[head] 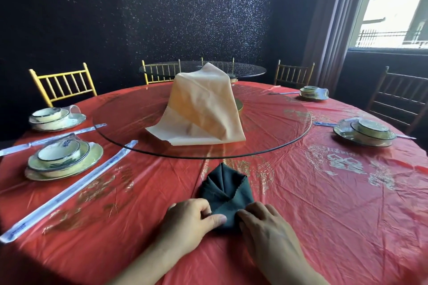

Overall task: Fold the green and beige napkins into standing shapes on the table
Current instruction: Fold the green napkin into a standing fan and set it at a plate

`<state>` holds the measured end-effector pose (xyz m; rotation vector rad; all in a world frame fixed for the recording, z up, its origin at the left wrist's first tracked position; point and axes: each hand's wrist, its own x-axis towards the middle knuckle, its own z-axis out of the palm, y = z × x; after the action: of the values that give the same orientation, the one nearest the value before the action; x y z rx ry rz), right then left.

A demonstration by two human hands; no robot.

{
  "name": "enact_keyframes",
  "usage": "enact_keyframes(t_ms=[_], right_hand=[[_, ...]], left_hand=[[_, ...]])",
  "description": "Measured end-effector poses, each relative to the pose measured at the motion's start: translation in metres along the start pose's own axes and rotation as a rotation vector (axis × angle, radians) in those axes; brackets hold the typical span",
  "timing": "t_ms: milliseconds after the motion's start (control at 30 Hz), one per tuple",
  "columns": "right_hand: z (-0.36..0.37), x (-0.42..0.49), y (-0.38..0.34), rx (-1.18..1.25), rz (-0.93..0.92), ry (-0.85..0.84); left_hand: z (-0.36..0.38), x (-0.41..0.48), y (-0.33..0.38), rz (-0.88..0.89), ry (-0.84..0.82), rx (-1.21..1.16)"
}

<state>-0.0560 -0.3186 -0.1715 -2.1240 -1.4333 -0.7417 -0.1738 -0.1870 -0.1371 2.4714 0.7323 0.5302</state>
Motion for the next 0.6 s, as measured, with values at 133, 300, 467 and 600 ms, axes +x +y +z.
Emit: enact_keyframes(t_ms=[133,300,467,600], right_hand=[[-0.003,0.000,-0.002,0.031,0.034,-0.026],[-0.004,0.000,-0.004,-0.001,0.068,-0.032],[-0.007,0.002,-0.008,-0.029,0.099,-0.085],[-0.011,0.009,-0.008,-0.009,0.141,-0.227]], left_hand=[[-0.002,0.002,-0.004,-0.035,-0.045,-0.094],[-0.006,-0.001,-0.008,-0.065,-0.106,-0.229],[-0.019,0.002,-0.030,-0.116,0.040,-0.032],[-0.017,-0.005,-0.012,0.332,0.262,-0.016]])
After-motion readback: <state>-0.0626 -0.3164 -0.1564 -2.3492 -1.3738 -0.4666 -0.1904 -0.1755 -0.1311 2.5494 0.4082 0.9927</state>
